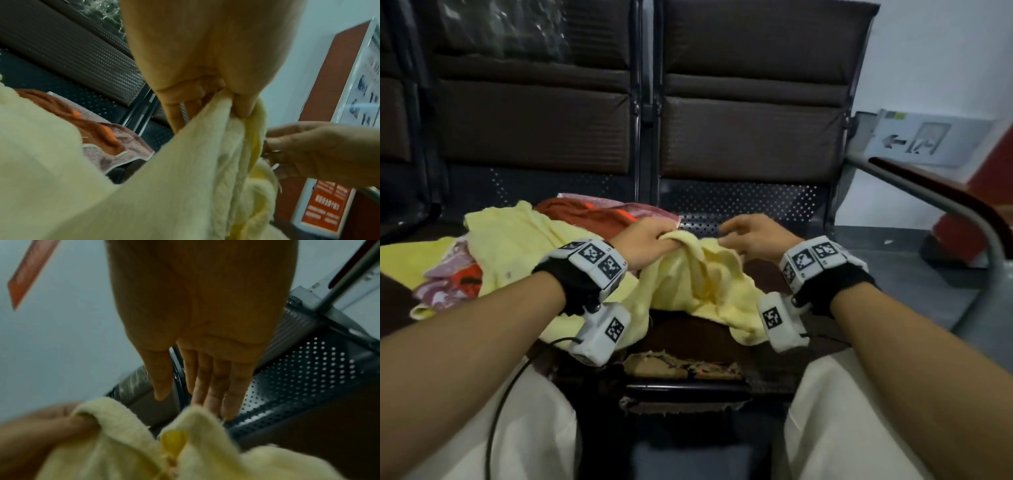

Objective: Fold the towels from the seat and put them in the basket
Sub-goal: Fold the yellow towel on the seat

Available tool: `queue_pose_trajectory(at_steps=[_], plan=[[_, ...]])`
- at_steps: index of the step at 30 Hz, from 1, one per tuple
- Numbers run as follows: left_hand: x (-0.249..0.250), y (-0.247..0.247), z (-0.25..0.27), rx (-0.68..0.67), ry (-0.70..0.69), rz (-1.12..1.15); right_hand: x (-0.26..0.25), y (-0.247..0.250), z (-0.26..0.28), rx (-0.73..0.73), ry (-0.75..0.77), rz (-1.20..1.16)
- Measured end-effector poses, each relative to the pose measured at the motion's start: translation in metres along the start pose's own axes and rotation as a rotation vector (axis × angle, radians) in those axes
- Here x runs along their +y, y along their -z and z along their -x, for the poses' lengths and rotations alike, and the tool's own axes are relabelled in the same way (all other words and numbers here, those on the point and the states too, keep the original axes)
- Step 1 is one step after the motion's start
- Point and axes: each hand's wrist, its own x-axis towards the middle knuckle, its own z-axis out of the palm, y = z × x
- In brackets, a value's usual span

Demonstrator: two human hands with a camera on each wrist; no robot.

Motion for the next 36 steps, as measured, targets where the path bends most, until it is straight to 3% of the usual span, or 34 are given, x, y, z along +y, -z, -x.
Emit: queue_pose_trajectory(at_steps=[3,5,9,14,17,19,23,25,30,36], plan=[[-0.016,-0.005,0.002,-0.164,0.099,-0.116,0.022,-0.003,0.0,-0.154,-0.107,0.45],[-0.025,-0.005,0.001,-0.212,0.14,-0.163,0.034,-0.002,0.003,-0.268,-0.185,0.607],[-0.035,0.002,0.0,-0.213,0.24,-0.081,0.044,-0.008,0.006,-0.372,-0.26,0.686],[-0.036,0.008,0.001,-0.247,0.298,0.163,0.052,-0.021,0.004,-0.372,-0.185,0.873],[-0.034,0.009,0.001,-0.234,0.292,0.245,0.052,-0.022,-0.001,-0.285,-0.156,0.841],[-0.032,0.009,0.001,-0.209,0.323,0.286,0.052,-0.023,-0.002,-0.271,-0.143,0.816],[-0.028,0.011,-0.001,-0.081,0.418,0.477,0.05,-0.028,-0.005,-0.378,-0.094,0.942],[-0.026,0.014,-0.003,0.018,0.441,0.584,0.042,-0.024,-0.007,-0.291,-0.028,0.85],[-0.023,0.027,-0.01,0.287,0.434,0.715,0.025,0.001,-0.01,0.115,0.083,0.61],[-0.016,0.03,-0.011,0.223,0.333,0.643,0.005,0.016,-0.004,0.358,0.226,0.706]])
